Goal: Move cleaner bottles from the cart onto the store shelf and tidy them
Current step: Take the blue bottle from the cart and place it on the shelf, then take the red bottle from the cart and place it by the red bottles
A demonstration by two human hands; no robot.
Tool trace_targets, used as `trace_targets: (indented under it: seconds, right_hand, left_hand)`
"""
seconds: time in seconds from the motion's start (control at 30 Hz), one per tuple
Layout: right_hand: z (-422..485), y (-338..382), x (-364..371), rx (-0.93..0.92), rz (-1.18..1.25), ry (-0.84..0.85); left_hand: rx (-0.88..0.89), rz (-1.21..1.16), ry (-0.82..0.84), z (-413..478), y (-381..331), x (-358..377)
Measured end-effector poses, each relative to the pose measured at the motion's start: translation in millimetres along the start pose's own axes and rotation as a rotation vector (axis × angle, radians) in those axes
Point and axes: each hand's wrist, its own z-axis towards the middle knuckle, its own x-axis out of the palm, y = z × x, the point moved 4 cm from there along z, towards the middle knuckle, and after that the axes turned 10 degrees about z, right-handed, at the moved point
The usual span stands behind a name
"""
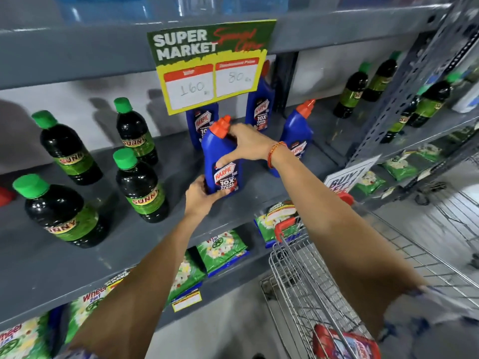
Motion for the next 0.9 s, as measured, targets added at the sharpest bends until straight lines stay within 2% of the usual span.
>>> trace_targets:
  seconds: [0.13, 0.23, 0.33, 0.4, 0.5, 0.67, 0.77, 0.9]
  right_hand:
    - [-14.5, -21.0, -0.8, 0.020, 0.104, -0.078]
    - [-57.9, -57.0, -7.2, 0.077, 0.266, -0.279]
    - [-120.6, -105.2, -11.4, 0.146, 0.409, -0.481]
    - [-170.7, -143.7, -14.3, 0.210, 0.467, -0.622]
    - [-253.1, -211.6, -5.6, 0.422, 0.529, -0.772]
    - [-386.7, -322.3, 59.6, 0.909, 0.608, -0.888]
    - [-460.0, -367.2, 123.2, 1.223, 0.783, -0.896]
    - [-520.4, -398.6, 208.4, 1.451, 1.128, -1.014]
  left_hand:
    - [-0.043, 0.087, -0.053, -10.7, -8.1, -1.5]
    - [-0.121, -0.053, -0.277, -37.4, -9.3, 2.6]
    - [-0.040, -0.197, -0.441, -78.3, -14.4, 29.0]
    - [0.035, -0.238, -0.396, -106.0, -26.8, 60.7]
    - [0.152, -0.185, -0.063, -134.3, -49.9, 125.8]
    - [0.234, 0.105, 0.595, -156.0, -58.5, 248.8]
    - [0.265, 0.388, 0.929, -173.9, -45.9, 319.3]
    - [0.258, 0.700, 1.309, -210.7, -19.9, 392.2]
